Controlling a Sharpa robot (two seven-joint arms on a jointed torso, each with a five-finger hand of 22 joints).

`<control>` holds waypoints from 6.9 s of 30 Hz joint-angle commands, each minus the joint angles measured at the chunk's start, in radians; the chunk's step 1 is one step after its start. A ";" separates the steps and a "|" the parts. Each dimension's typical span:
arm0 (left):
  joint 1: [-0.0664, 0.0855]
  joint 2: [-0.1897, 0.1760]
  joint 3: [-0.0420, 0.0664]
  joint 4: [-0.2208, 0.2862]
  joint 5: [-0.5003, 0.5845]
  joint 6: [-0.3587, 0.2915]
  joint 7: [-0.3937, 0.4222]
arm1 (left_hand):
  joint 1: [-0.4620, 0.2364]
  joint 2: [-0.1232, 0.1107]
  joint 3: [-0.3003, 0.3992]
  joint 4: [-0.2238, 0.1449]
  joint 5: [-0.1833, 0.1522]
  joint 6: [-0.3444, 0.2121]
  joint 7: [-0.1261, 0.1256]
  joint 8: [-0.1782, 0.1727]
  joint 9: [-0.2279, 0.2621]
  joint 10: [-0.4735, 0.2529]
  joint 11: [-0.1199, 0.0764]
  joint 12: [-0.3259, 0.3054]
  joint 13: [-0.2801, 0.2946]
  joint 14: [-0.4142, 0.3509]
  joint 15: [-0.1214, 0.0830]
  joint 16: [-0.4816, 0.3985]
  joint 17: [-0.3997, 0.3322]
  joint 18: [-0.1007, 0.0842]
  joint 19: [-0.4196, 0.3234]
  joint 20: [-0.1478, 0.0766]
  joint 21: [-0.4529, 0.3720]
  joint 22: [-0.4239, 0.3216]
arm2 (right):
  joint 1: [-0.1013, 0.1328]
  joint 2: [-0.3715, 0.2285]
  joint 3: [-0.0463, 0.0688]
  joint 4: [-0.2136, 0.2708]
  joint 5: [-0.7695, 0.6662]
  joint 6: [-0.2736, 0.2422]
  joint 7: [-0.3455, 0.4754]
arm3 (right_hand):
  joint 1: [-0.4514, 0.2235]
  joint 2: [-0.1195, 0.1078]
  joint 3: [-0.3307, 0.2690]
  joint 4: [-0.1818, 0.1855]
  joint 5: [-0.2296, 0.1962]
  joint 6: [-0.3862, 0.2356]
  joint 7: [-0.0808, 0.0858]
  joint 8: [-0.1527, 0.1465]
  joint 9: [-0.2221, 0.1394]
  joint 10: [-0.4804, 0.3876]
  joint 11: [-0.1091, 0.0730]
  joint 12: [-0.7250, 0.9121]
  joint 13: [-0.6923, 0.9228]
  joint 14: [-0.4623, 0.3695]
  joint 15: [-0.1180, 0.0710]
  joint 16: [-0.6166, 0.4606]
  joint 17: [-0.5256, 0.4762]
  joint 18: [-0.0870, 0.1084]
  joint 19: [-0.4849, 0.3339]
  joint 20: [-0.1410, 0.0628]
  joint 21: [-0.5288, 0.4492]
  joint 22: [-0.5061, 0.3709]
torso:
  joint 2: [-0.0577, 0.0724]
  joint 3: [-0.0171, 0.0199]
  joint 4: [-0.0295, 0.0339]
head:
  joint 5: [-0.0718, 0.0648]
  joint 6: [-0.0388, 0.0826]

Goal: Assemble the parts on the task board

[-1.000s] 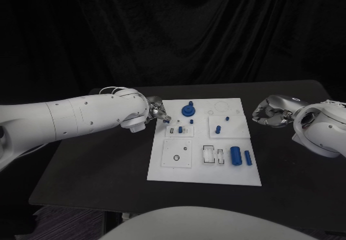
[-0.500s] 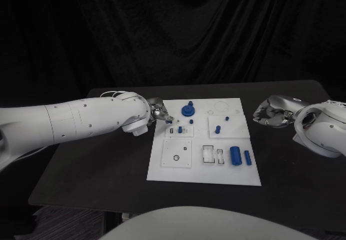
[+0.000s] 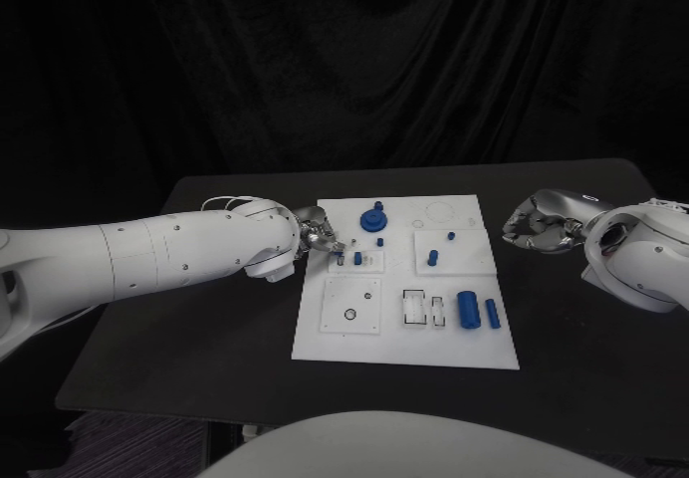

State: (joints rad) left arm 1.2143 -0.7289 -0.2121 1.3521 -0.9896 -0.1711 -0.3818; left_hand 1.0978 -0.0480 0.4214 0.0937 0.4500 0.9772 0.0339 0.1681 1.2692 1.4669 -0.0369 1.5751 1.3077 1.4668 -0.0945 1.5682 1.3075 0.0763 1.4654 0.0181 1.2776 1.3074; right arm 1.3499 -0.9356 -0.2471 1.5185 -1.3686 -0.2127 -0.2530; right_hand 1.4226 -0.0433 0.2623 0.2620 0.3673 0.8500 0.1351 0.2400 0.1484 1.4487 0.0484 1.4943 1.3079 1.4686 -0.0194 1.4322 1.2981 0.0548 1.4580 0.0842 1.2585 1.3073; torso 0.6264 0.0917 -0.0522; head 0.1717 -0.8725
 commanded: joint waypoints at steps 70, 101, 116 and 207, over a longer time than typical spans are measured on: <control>-0.041 -0.038 0.001 0.056 -0.022 0.039 0.011 | -0.034 0.010 0.003 0.018 -0.036 -0.014 0.002 0.013 0.016 0.104 -0.002 -0.004 0.263 0.104 0.000 0.003 0.263 -0.010 0.019 -0.003 -0.017 0.174 | 0.000 0.004 0.001 -0.005 0.031 0.050 -0.018 | 0.008 0.002 0.008 -0.001 0.005 0.002 0.001 0.006 0.000 -0.009 0.003 -0.007 0.112 0.032 -0.003 -0.010 -0.007 0.018 -0.014 0.000 -0.012 0.166 | 0.000 -0.0001 -0.0004 | 0.012 0.000; -0.048 -0.039 0.001 0.037 -0.022 0.027 0.031 | -0.284 0.100 -0.428 0.199 -0.355 -0.024 0.020 -0.002 -0.001 0.104 0.016 -0.004 0.263 0.104 0.016 0.003 0.263 -0.009 0.018 0.013 -0.016 0.175 | 0.000 0.005 0.001 -0.011 0.031 0.074 -0.031 | 0.006 0.002 0.008 0.000 0.004 0.002 0.001 0.006 0.000 -0.009 0.004 -0.008 0.111 0.032 -0.002 -0.009 -0.006 0.018 -0.014 0.000 -0.013 0.166 | 0.000 0.0000 0.0000 | 0.013 0.000; -0.049 -0.066 0.001 0.047 -0.022 -0.207 0.251 | -0.205 0.204 -0.536 0.198 -0.232 -0.032 -0.003 0.162 0.067 0.104 -0.003 -0.004 0.263 0.104 0.001 0.003 0.263 -0.012 0.021 -0.001 0.000 0.179 | 0.000 0.000 0.001 -0.008 0.031 0.071 -0.033 | 0.007 0.002 0.008 -0.001 0.004 0.004 0.001 0.008 0.000 -0.010 0.003 -0.008 0.110 0.032 -0.003 -0.010 -0.007 0.018 -0.014 0.000 -0.014 0.165 | 0.000 -0.0001 0.0000 | 0.015 0.000; 0.102 0.128 0.001 -0.207 0.232 0.461 -0.138 | 0.107 0.153 -0.465 0.072 -0.151 -0.046 0.003 0.087 -0.022 0.104 0.001 -0.004 0.263 0.104 0.005 0.003 0.263 -0.012 0.017 0.003 0.005 0.178 | 0.000 0.012 0.001 -0.009 0.031 0.075 -0.037 | 0.007 0.001 0.008 -0.001 0.005 0.007 -0.001 0.010 0.001 -0.010 0.002 -0.009 0.110 0.033 -0.004 -0.008 -0.004 0.018 -0.014 0.000 -0.013 0.166 | 0.001 -0.0007 0.0006 | 0.011 0.000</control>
State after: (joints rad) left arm 1.3193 -0.6041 -0.2116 1.1448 -0.7680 0.2730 -0.5208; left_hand 1.1964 0.1023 -0.0460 0.1692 0.2931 0.9310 0.0412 0.2488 1.2462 1.4633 -0.0334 1.5752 1.3079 1.4670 -0.0874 1.5682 1.3075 0.0763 1.4654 0.0181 1.2815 1.3074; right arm 1.3498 -0.9244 -0.2470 1.5088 -1.3351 -0.1470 -0.2765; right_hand 1.4226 -0.0433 0.2649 0.2592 0.3673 0.8500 0.1351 0.2448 0.1485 1.4452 0.0519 1.4906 1.3079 1.4686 -0.0194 1.4284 1.2944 0.0546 1.4509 0.0842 1.2489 1.3073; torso 0.6271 0.0914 -0.0514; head 0.1819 -0.8725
